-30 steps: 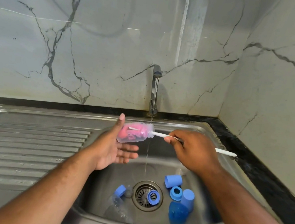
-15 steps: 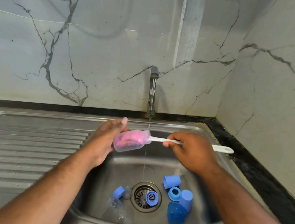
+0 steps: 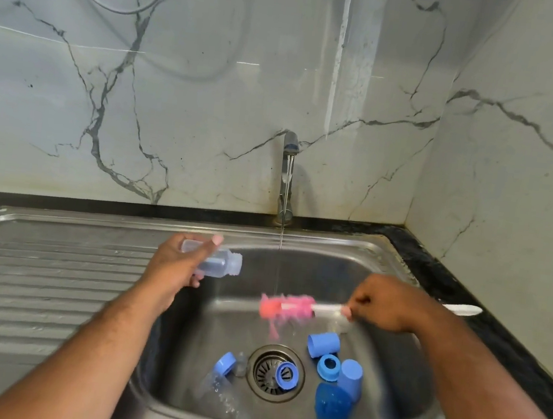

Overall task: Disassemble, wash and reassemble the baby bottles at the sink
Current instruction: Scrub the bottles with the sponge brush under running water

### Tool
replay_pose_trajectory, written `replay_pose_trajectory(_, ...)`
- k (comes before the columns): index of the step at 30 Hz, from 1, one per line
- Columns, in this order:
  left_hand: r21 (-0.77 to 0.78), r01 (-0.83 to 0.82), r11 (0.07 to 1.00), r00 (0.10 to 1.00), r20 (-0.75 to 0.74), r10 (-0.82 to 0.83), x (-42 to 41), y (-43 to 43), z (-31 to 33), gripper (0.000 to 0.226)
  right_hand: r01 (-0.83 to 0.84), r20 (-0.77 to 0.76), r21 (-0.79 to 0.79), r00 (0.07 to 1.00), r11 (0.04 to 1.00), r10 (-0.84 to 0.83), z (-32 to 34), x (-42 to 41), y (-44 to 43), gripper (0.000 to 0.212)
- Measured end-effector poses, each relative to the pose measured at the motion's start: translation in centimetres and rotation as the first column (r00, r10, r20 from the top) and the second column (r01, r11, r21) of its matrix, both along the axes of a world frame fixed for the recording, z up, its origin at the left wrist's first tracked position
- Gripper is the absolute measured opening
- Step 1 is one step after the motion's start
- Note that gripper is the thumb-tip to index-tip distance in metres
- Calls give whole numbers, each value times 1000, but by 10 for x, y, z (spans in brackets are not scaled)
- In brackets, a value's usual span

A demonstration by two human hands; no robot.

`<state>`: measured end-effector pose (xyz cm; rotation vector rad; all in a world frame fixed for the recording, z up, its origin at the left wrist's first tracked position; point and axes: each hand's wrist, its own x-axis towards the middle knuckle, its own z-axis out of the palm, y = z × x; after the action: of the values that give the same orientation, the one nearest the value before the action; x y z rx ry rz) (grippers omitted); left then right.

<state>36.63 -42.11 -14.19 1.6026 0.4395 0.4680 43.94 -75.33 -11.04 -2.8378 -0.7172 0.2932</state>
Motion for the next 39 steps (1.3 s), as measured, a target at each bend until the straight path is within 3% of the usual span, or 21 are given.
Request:
replay_pose_trajectory(3,212,7,977,1000,-30,-1,1,-11,-12,74,-31,-104,-170,995,985,14,-13,-4,8,21)
replay_pose_trajectory(9,442,61,895,998,-3,-66,23,-54,-9,69,-67,-161,-76,986,995,54,-27,-2,24,24)
replay_pose_trajectory(11,523,110,845,994,-41,-104,39,-62,-6,83,-92,-166,-73,983,993,78,-28,0,23,24)
replay_pose_trajectory(14,502,165,849,985,-124,-119,58,-80,-5,135,-120,-187,-66,977,991,106,-31,2,24,25)
replay_pose_trajectory(16,475,154,866,987,-120,-109,69,-92,-14,148,-124,-200,-51,973,991,111,-35,4,25,24)
replay_pose_trajectory(21,539,163,826,987,-88,-138,83,-89,-38,152,-153,-220,-21,965,988,145,-39,8,30,24)
replay_pose_trajectory(39,560,105,822,989,26,-144,86,-83,-38,152,-142,-301,35,943,989,146,-43,5,30,22)
